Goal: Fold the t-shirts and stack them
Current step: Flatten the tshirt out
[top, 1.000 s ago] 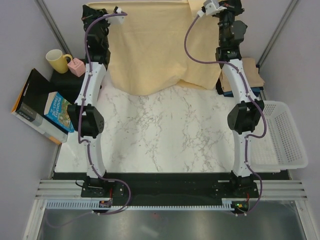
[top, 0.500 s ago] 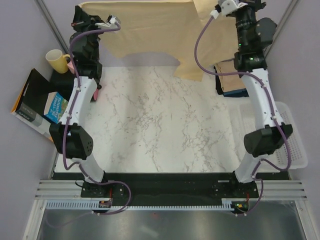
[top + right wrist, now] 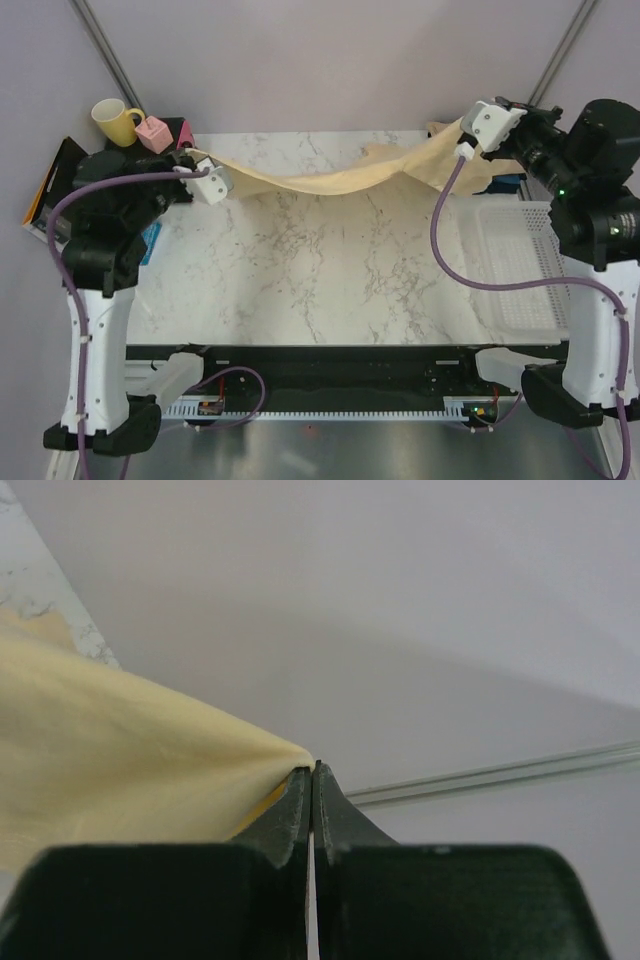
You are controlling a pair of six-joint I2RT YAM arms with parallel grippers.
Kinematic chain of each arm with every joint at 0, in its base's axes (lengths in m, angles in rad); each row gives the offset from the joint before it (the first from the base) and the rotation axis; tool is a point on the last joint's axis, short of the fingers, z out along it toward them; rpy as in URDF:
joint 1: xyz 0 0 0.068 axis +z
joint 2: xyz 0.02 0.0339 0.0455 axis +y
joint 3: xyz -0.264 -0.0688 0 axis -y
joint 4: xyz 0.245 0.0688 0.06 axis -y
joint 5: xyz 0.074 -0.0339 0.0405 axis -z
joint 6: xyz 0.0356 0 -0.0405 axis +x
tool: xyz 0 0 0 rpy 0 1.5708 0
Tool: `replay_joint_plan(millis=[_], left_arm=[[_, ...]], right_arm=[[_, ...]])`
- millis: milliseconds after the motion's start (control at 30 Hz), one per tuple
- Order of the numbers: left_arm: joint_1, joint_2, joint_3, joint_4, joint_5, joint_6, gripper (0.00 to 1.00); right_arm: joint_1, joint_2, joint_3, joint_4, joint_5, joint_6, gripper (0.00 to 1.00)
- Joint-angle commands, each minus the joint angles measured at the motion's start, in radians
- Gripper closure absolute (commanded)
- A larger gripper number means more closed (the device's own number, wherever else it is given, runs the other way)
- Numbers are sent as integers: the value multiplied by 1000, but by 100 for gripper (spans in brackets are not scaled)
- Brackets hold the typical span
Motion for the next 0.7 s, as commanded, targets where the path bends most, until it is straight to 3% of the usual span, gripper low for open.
replay_joint_plan(millis=[0,100,233,333,400,500,567,600,667], left_arm=[[1,-81,167,-166,46,-56,98],[1,-60,189,-167,-17,-21,98],[3,40,77,-175,-42,70,98],[3,199,78,-190,10,79,98],[3,350,119,-204,12,102,98],[6,551,323,-204,-23,105,98],[10,641,551,-180,-51,87,98],[12,679,623,-96,-83,75,98],[23,773,800,34,-193,87,98]], right_arm=[[-2,-22,229,-23,-16,35,100],[-2,18,283,-25,1,17,100],[-2,64,84,-103,-59,-52,100],[-1,179,22,-149,-82,-112,100],[1,314,66,-178,-71,-152,100],[1,499,296,-192,-42,-199,100],[2,616,535,-116,-7,-216,100],[5,638,584,-30,30,-215,100],[7,623,558,359,123,-251,100]])
